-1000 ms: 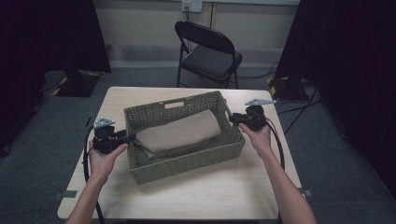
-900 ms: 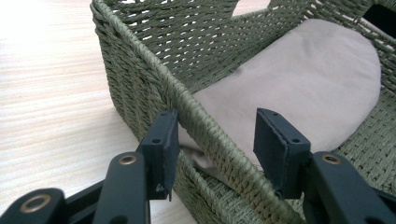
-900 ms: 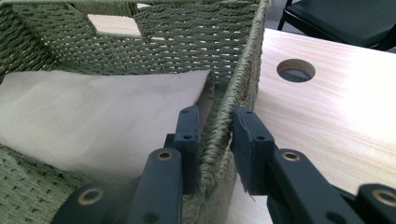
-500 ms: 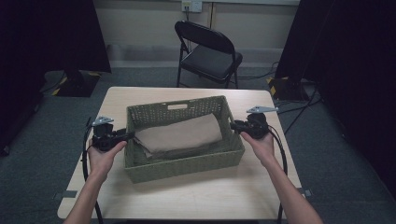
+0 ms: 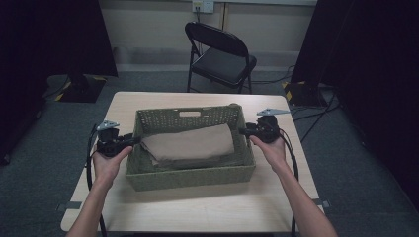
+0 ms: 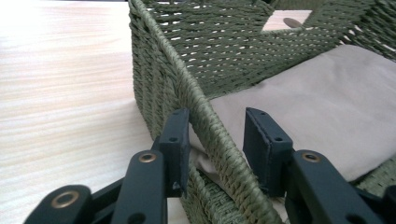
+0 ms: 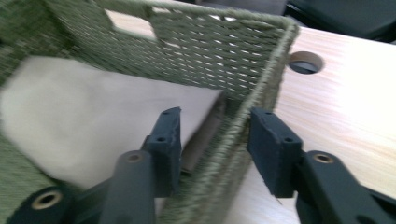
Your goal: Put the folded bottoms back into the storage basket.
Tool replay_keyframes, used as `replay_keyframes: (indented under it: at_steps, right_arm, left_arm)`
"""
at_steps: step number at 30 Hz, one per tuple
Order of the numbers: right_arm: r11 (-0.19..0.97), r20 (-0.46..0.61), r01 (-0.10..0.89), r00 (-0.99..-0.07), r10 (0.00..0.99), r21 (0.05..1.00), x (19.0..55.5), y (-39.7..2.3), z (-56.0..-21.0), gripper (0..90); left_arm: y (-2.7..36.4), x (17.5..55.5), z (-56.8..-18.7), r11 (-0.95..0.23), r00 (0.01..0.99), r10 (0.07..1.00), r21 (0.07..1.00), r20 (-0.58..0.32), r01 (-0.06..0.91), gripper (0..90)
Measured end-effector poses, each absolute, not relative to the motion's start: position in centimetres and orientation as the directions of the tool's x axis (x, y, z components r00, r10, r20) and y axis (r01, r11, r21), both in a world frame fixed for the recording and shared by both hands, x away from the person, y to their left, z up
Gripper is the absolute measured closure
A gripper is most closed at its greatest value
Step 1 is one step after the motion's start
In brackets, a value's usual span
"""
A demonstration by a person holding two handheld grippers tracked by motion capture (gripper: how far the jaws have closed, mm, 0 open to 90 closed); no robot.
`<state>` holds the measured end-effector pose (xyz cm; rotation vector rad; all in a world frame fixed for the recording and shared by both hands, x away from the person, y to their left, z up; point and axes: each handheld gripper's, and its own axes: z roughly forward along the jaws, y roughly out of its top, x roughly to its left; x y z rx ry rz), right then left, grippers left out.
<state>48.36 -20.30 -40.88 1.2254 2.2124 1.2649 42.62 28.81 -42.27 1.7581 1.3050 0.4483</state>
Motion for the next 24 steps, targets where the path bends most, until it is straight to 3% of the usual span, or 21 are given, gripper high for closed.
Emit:
replay_keyframes:
  at_steps: [2,4,10,15,19,24]
  right_arm:
    - [0.27,0.112,0.536,-0.574,0.811,0.8,48.3,-20.1,-41.4,60.8]
    - [0.232,0.153,0.545,-0.571,0.807,0.806,48.0,-20.5,-41.6,60.7]
    - [0.231,0.135,0.534,-0.559,0.818,0.813,47.0,-20.6,-41.6,60.7]
    - [0.228,0.128,0.532,-0.55,0.825,0.816,46.0,-21.0,-41.6,60.0]
    - [0.213,0.139,0.531,-0.546,0.826,0.82,45.5,-21.3,-41.8,59.4]
    - [0.222,0.133,0.529,-0.552,0.823,0.819,45.0,-21.6,-41.7,58.7]
  left_arm:
    - [28.9,42.8,-42.3,-0.057,0.381,0.9,0.811,-0.21,0.582,62.8]
    - [28.9,43.1,-42.4,-0.051,0.378,0.901,0.812,-0.214,0.581,63.4]
    - [28.7,43.5,-42.4,-0.045,0.384,0.896,0.813,-0.225,0.581,64.8]
    - [28.9,43.0,-42.2,-0.053,0.413,0.88,0.814,-0.236,0.578,58.9]
    - [28.7,42.5,-42.2,-0.074,0.433,0.874,0.819,-0.221,0.568,65.3]
    - [28.3,42.1,-42.2,-0.074,0.432,0.875,0.82,-0.219,0.567,66.5]
